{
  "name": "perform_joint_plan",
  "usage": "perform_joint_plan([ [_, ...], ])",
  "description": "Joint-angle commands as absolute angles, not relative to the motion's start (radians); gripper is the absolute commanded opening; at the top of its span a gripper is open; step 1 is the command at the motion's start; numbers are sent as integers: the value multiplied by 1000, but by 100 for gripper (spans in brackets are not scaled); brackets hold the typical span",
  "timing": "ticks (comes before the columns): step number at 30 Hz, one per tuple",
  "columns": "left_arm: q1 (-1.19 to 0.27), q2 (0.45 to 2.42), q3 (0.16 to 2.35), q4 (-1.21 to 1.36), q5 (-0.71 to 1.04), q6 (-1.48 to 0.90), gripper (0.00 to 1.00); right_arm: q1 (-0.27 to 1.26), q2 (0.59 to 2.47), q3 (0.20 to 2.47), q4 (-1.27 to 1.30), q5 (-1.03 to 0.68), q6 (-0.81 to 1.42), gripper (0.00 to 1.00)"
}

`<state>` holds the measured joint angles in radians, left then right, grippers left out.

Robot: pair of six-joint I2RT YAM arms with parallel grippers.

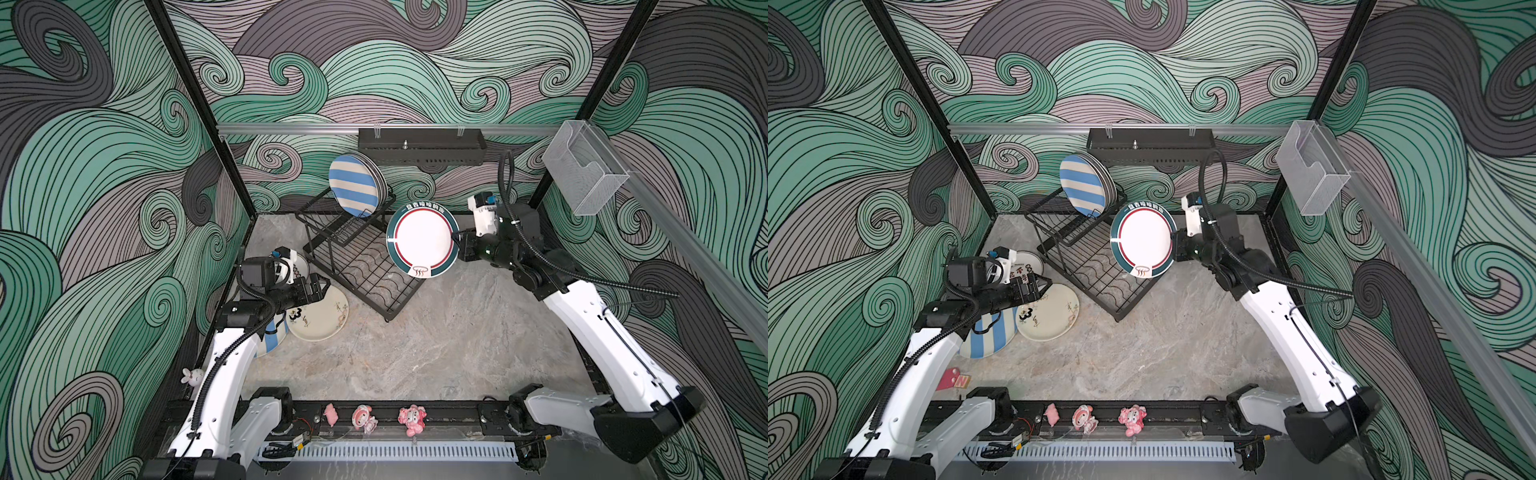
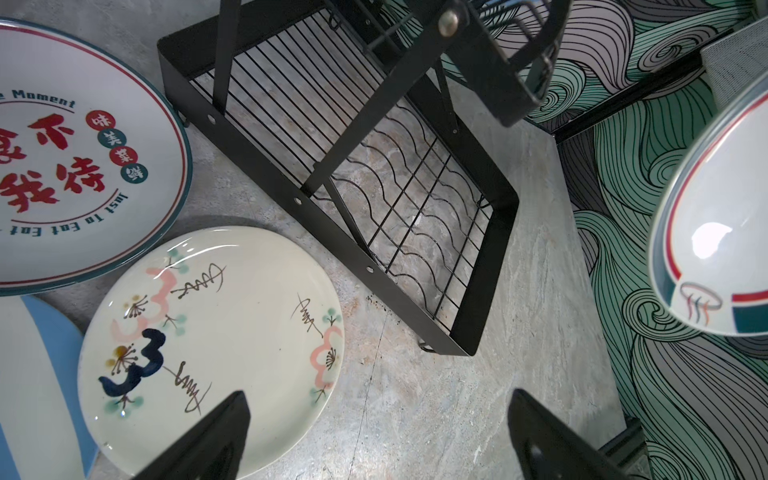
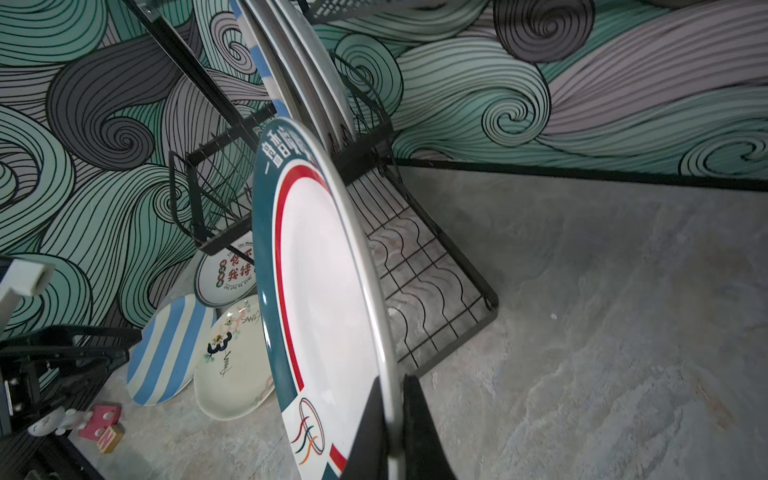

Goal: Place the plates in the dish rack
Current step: 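Carry the upright green-rimmed plate to the rack with the right gripper, then lower the green-rimmed plate into the rack slot beside the striped plate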

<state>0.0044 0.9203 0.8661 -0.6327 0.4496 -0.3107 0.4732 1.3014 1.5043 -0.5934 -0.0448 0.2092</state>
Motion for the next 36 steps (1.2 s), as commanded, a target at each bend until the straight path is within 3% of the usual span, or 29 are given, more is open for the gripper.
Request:
perform_joint_plan([
  [1,12,916,841,-623,460,-290,99,517,1366,1633,-472,58,135,0],
  [15,12,898,812,-572,472,-296,99,640,1749,2093,-396,153,-45,0],
  [36,16,934,814,-536,531,-284,99,694,1984,2227,-182,295,-227,0],
])
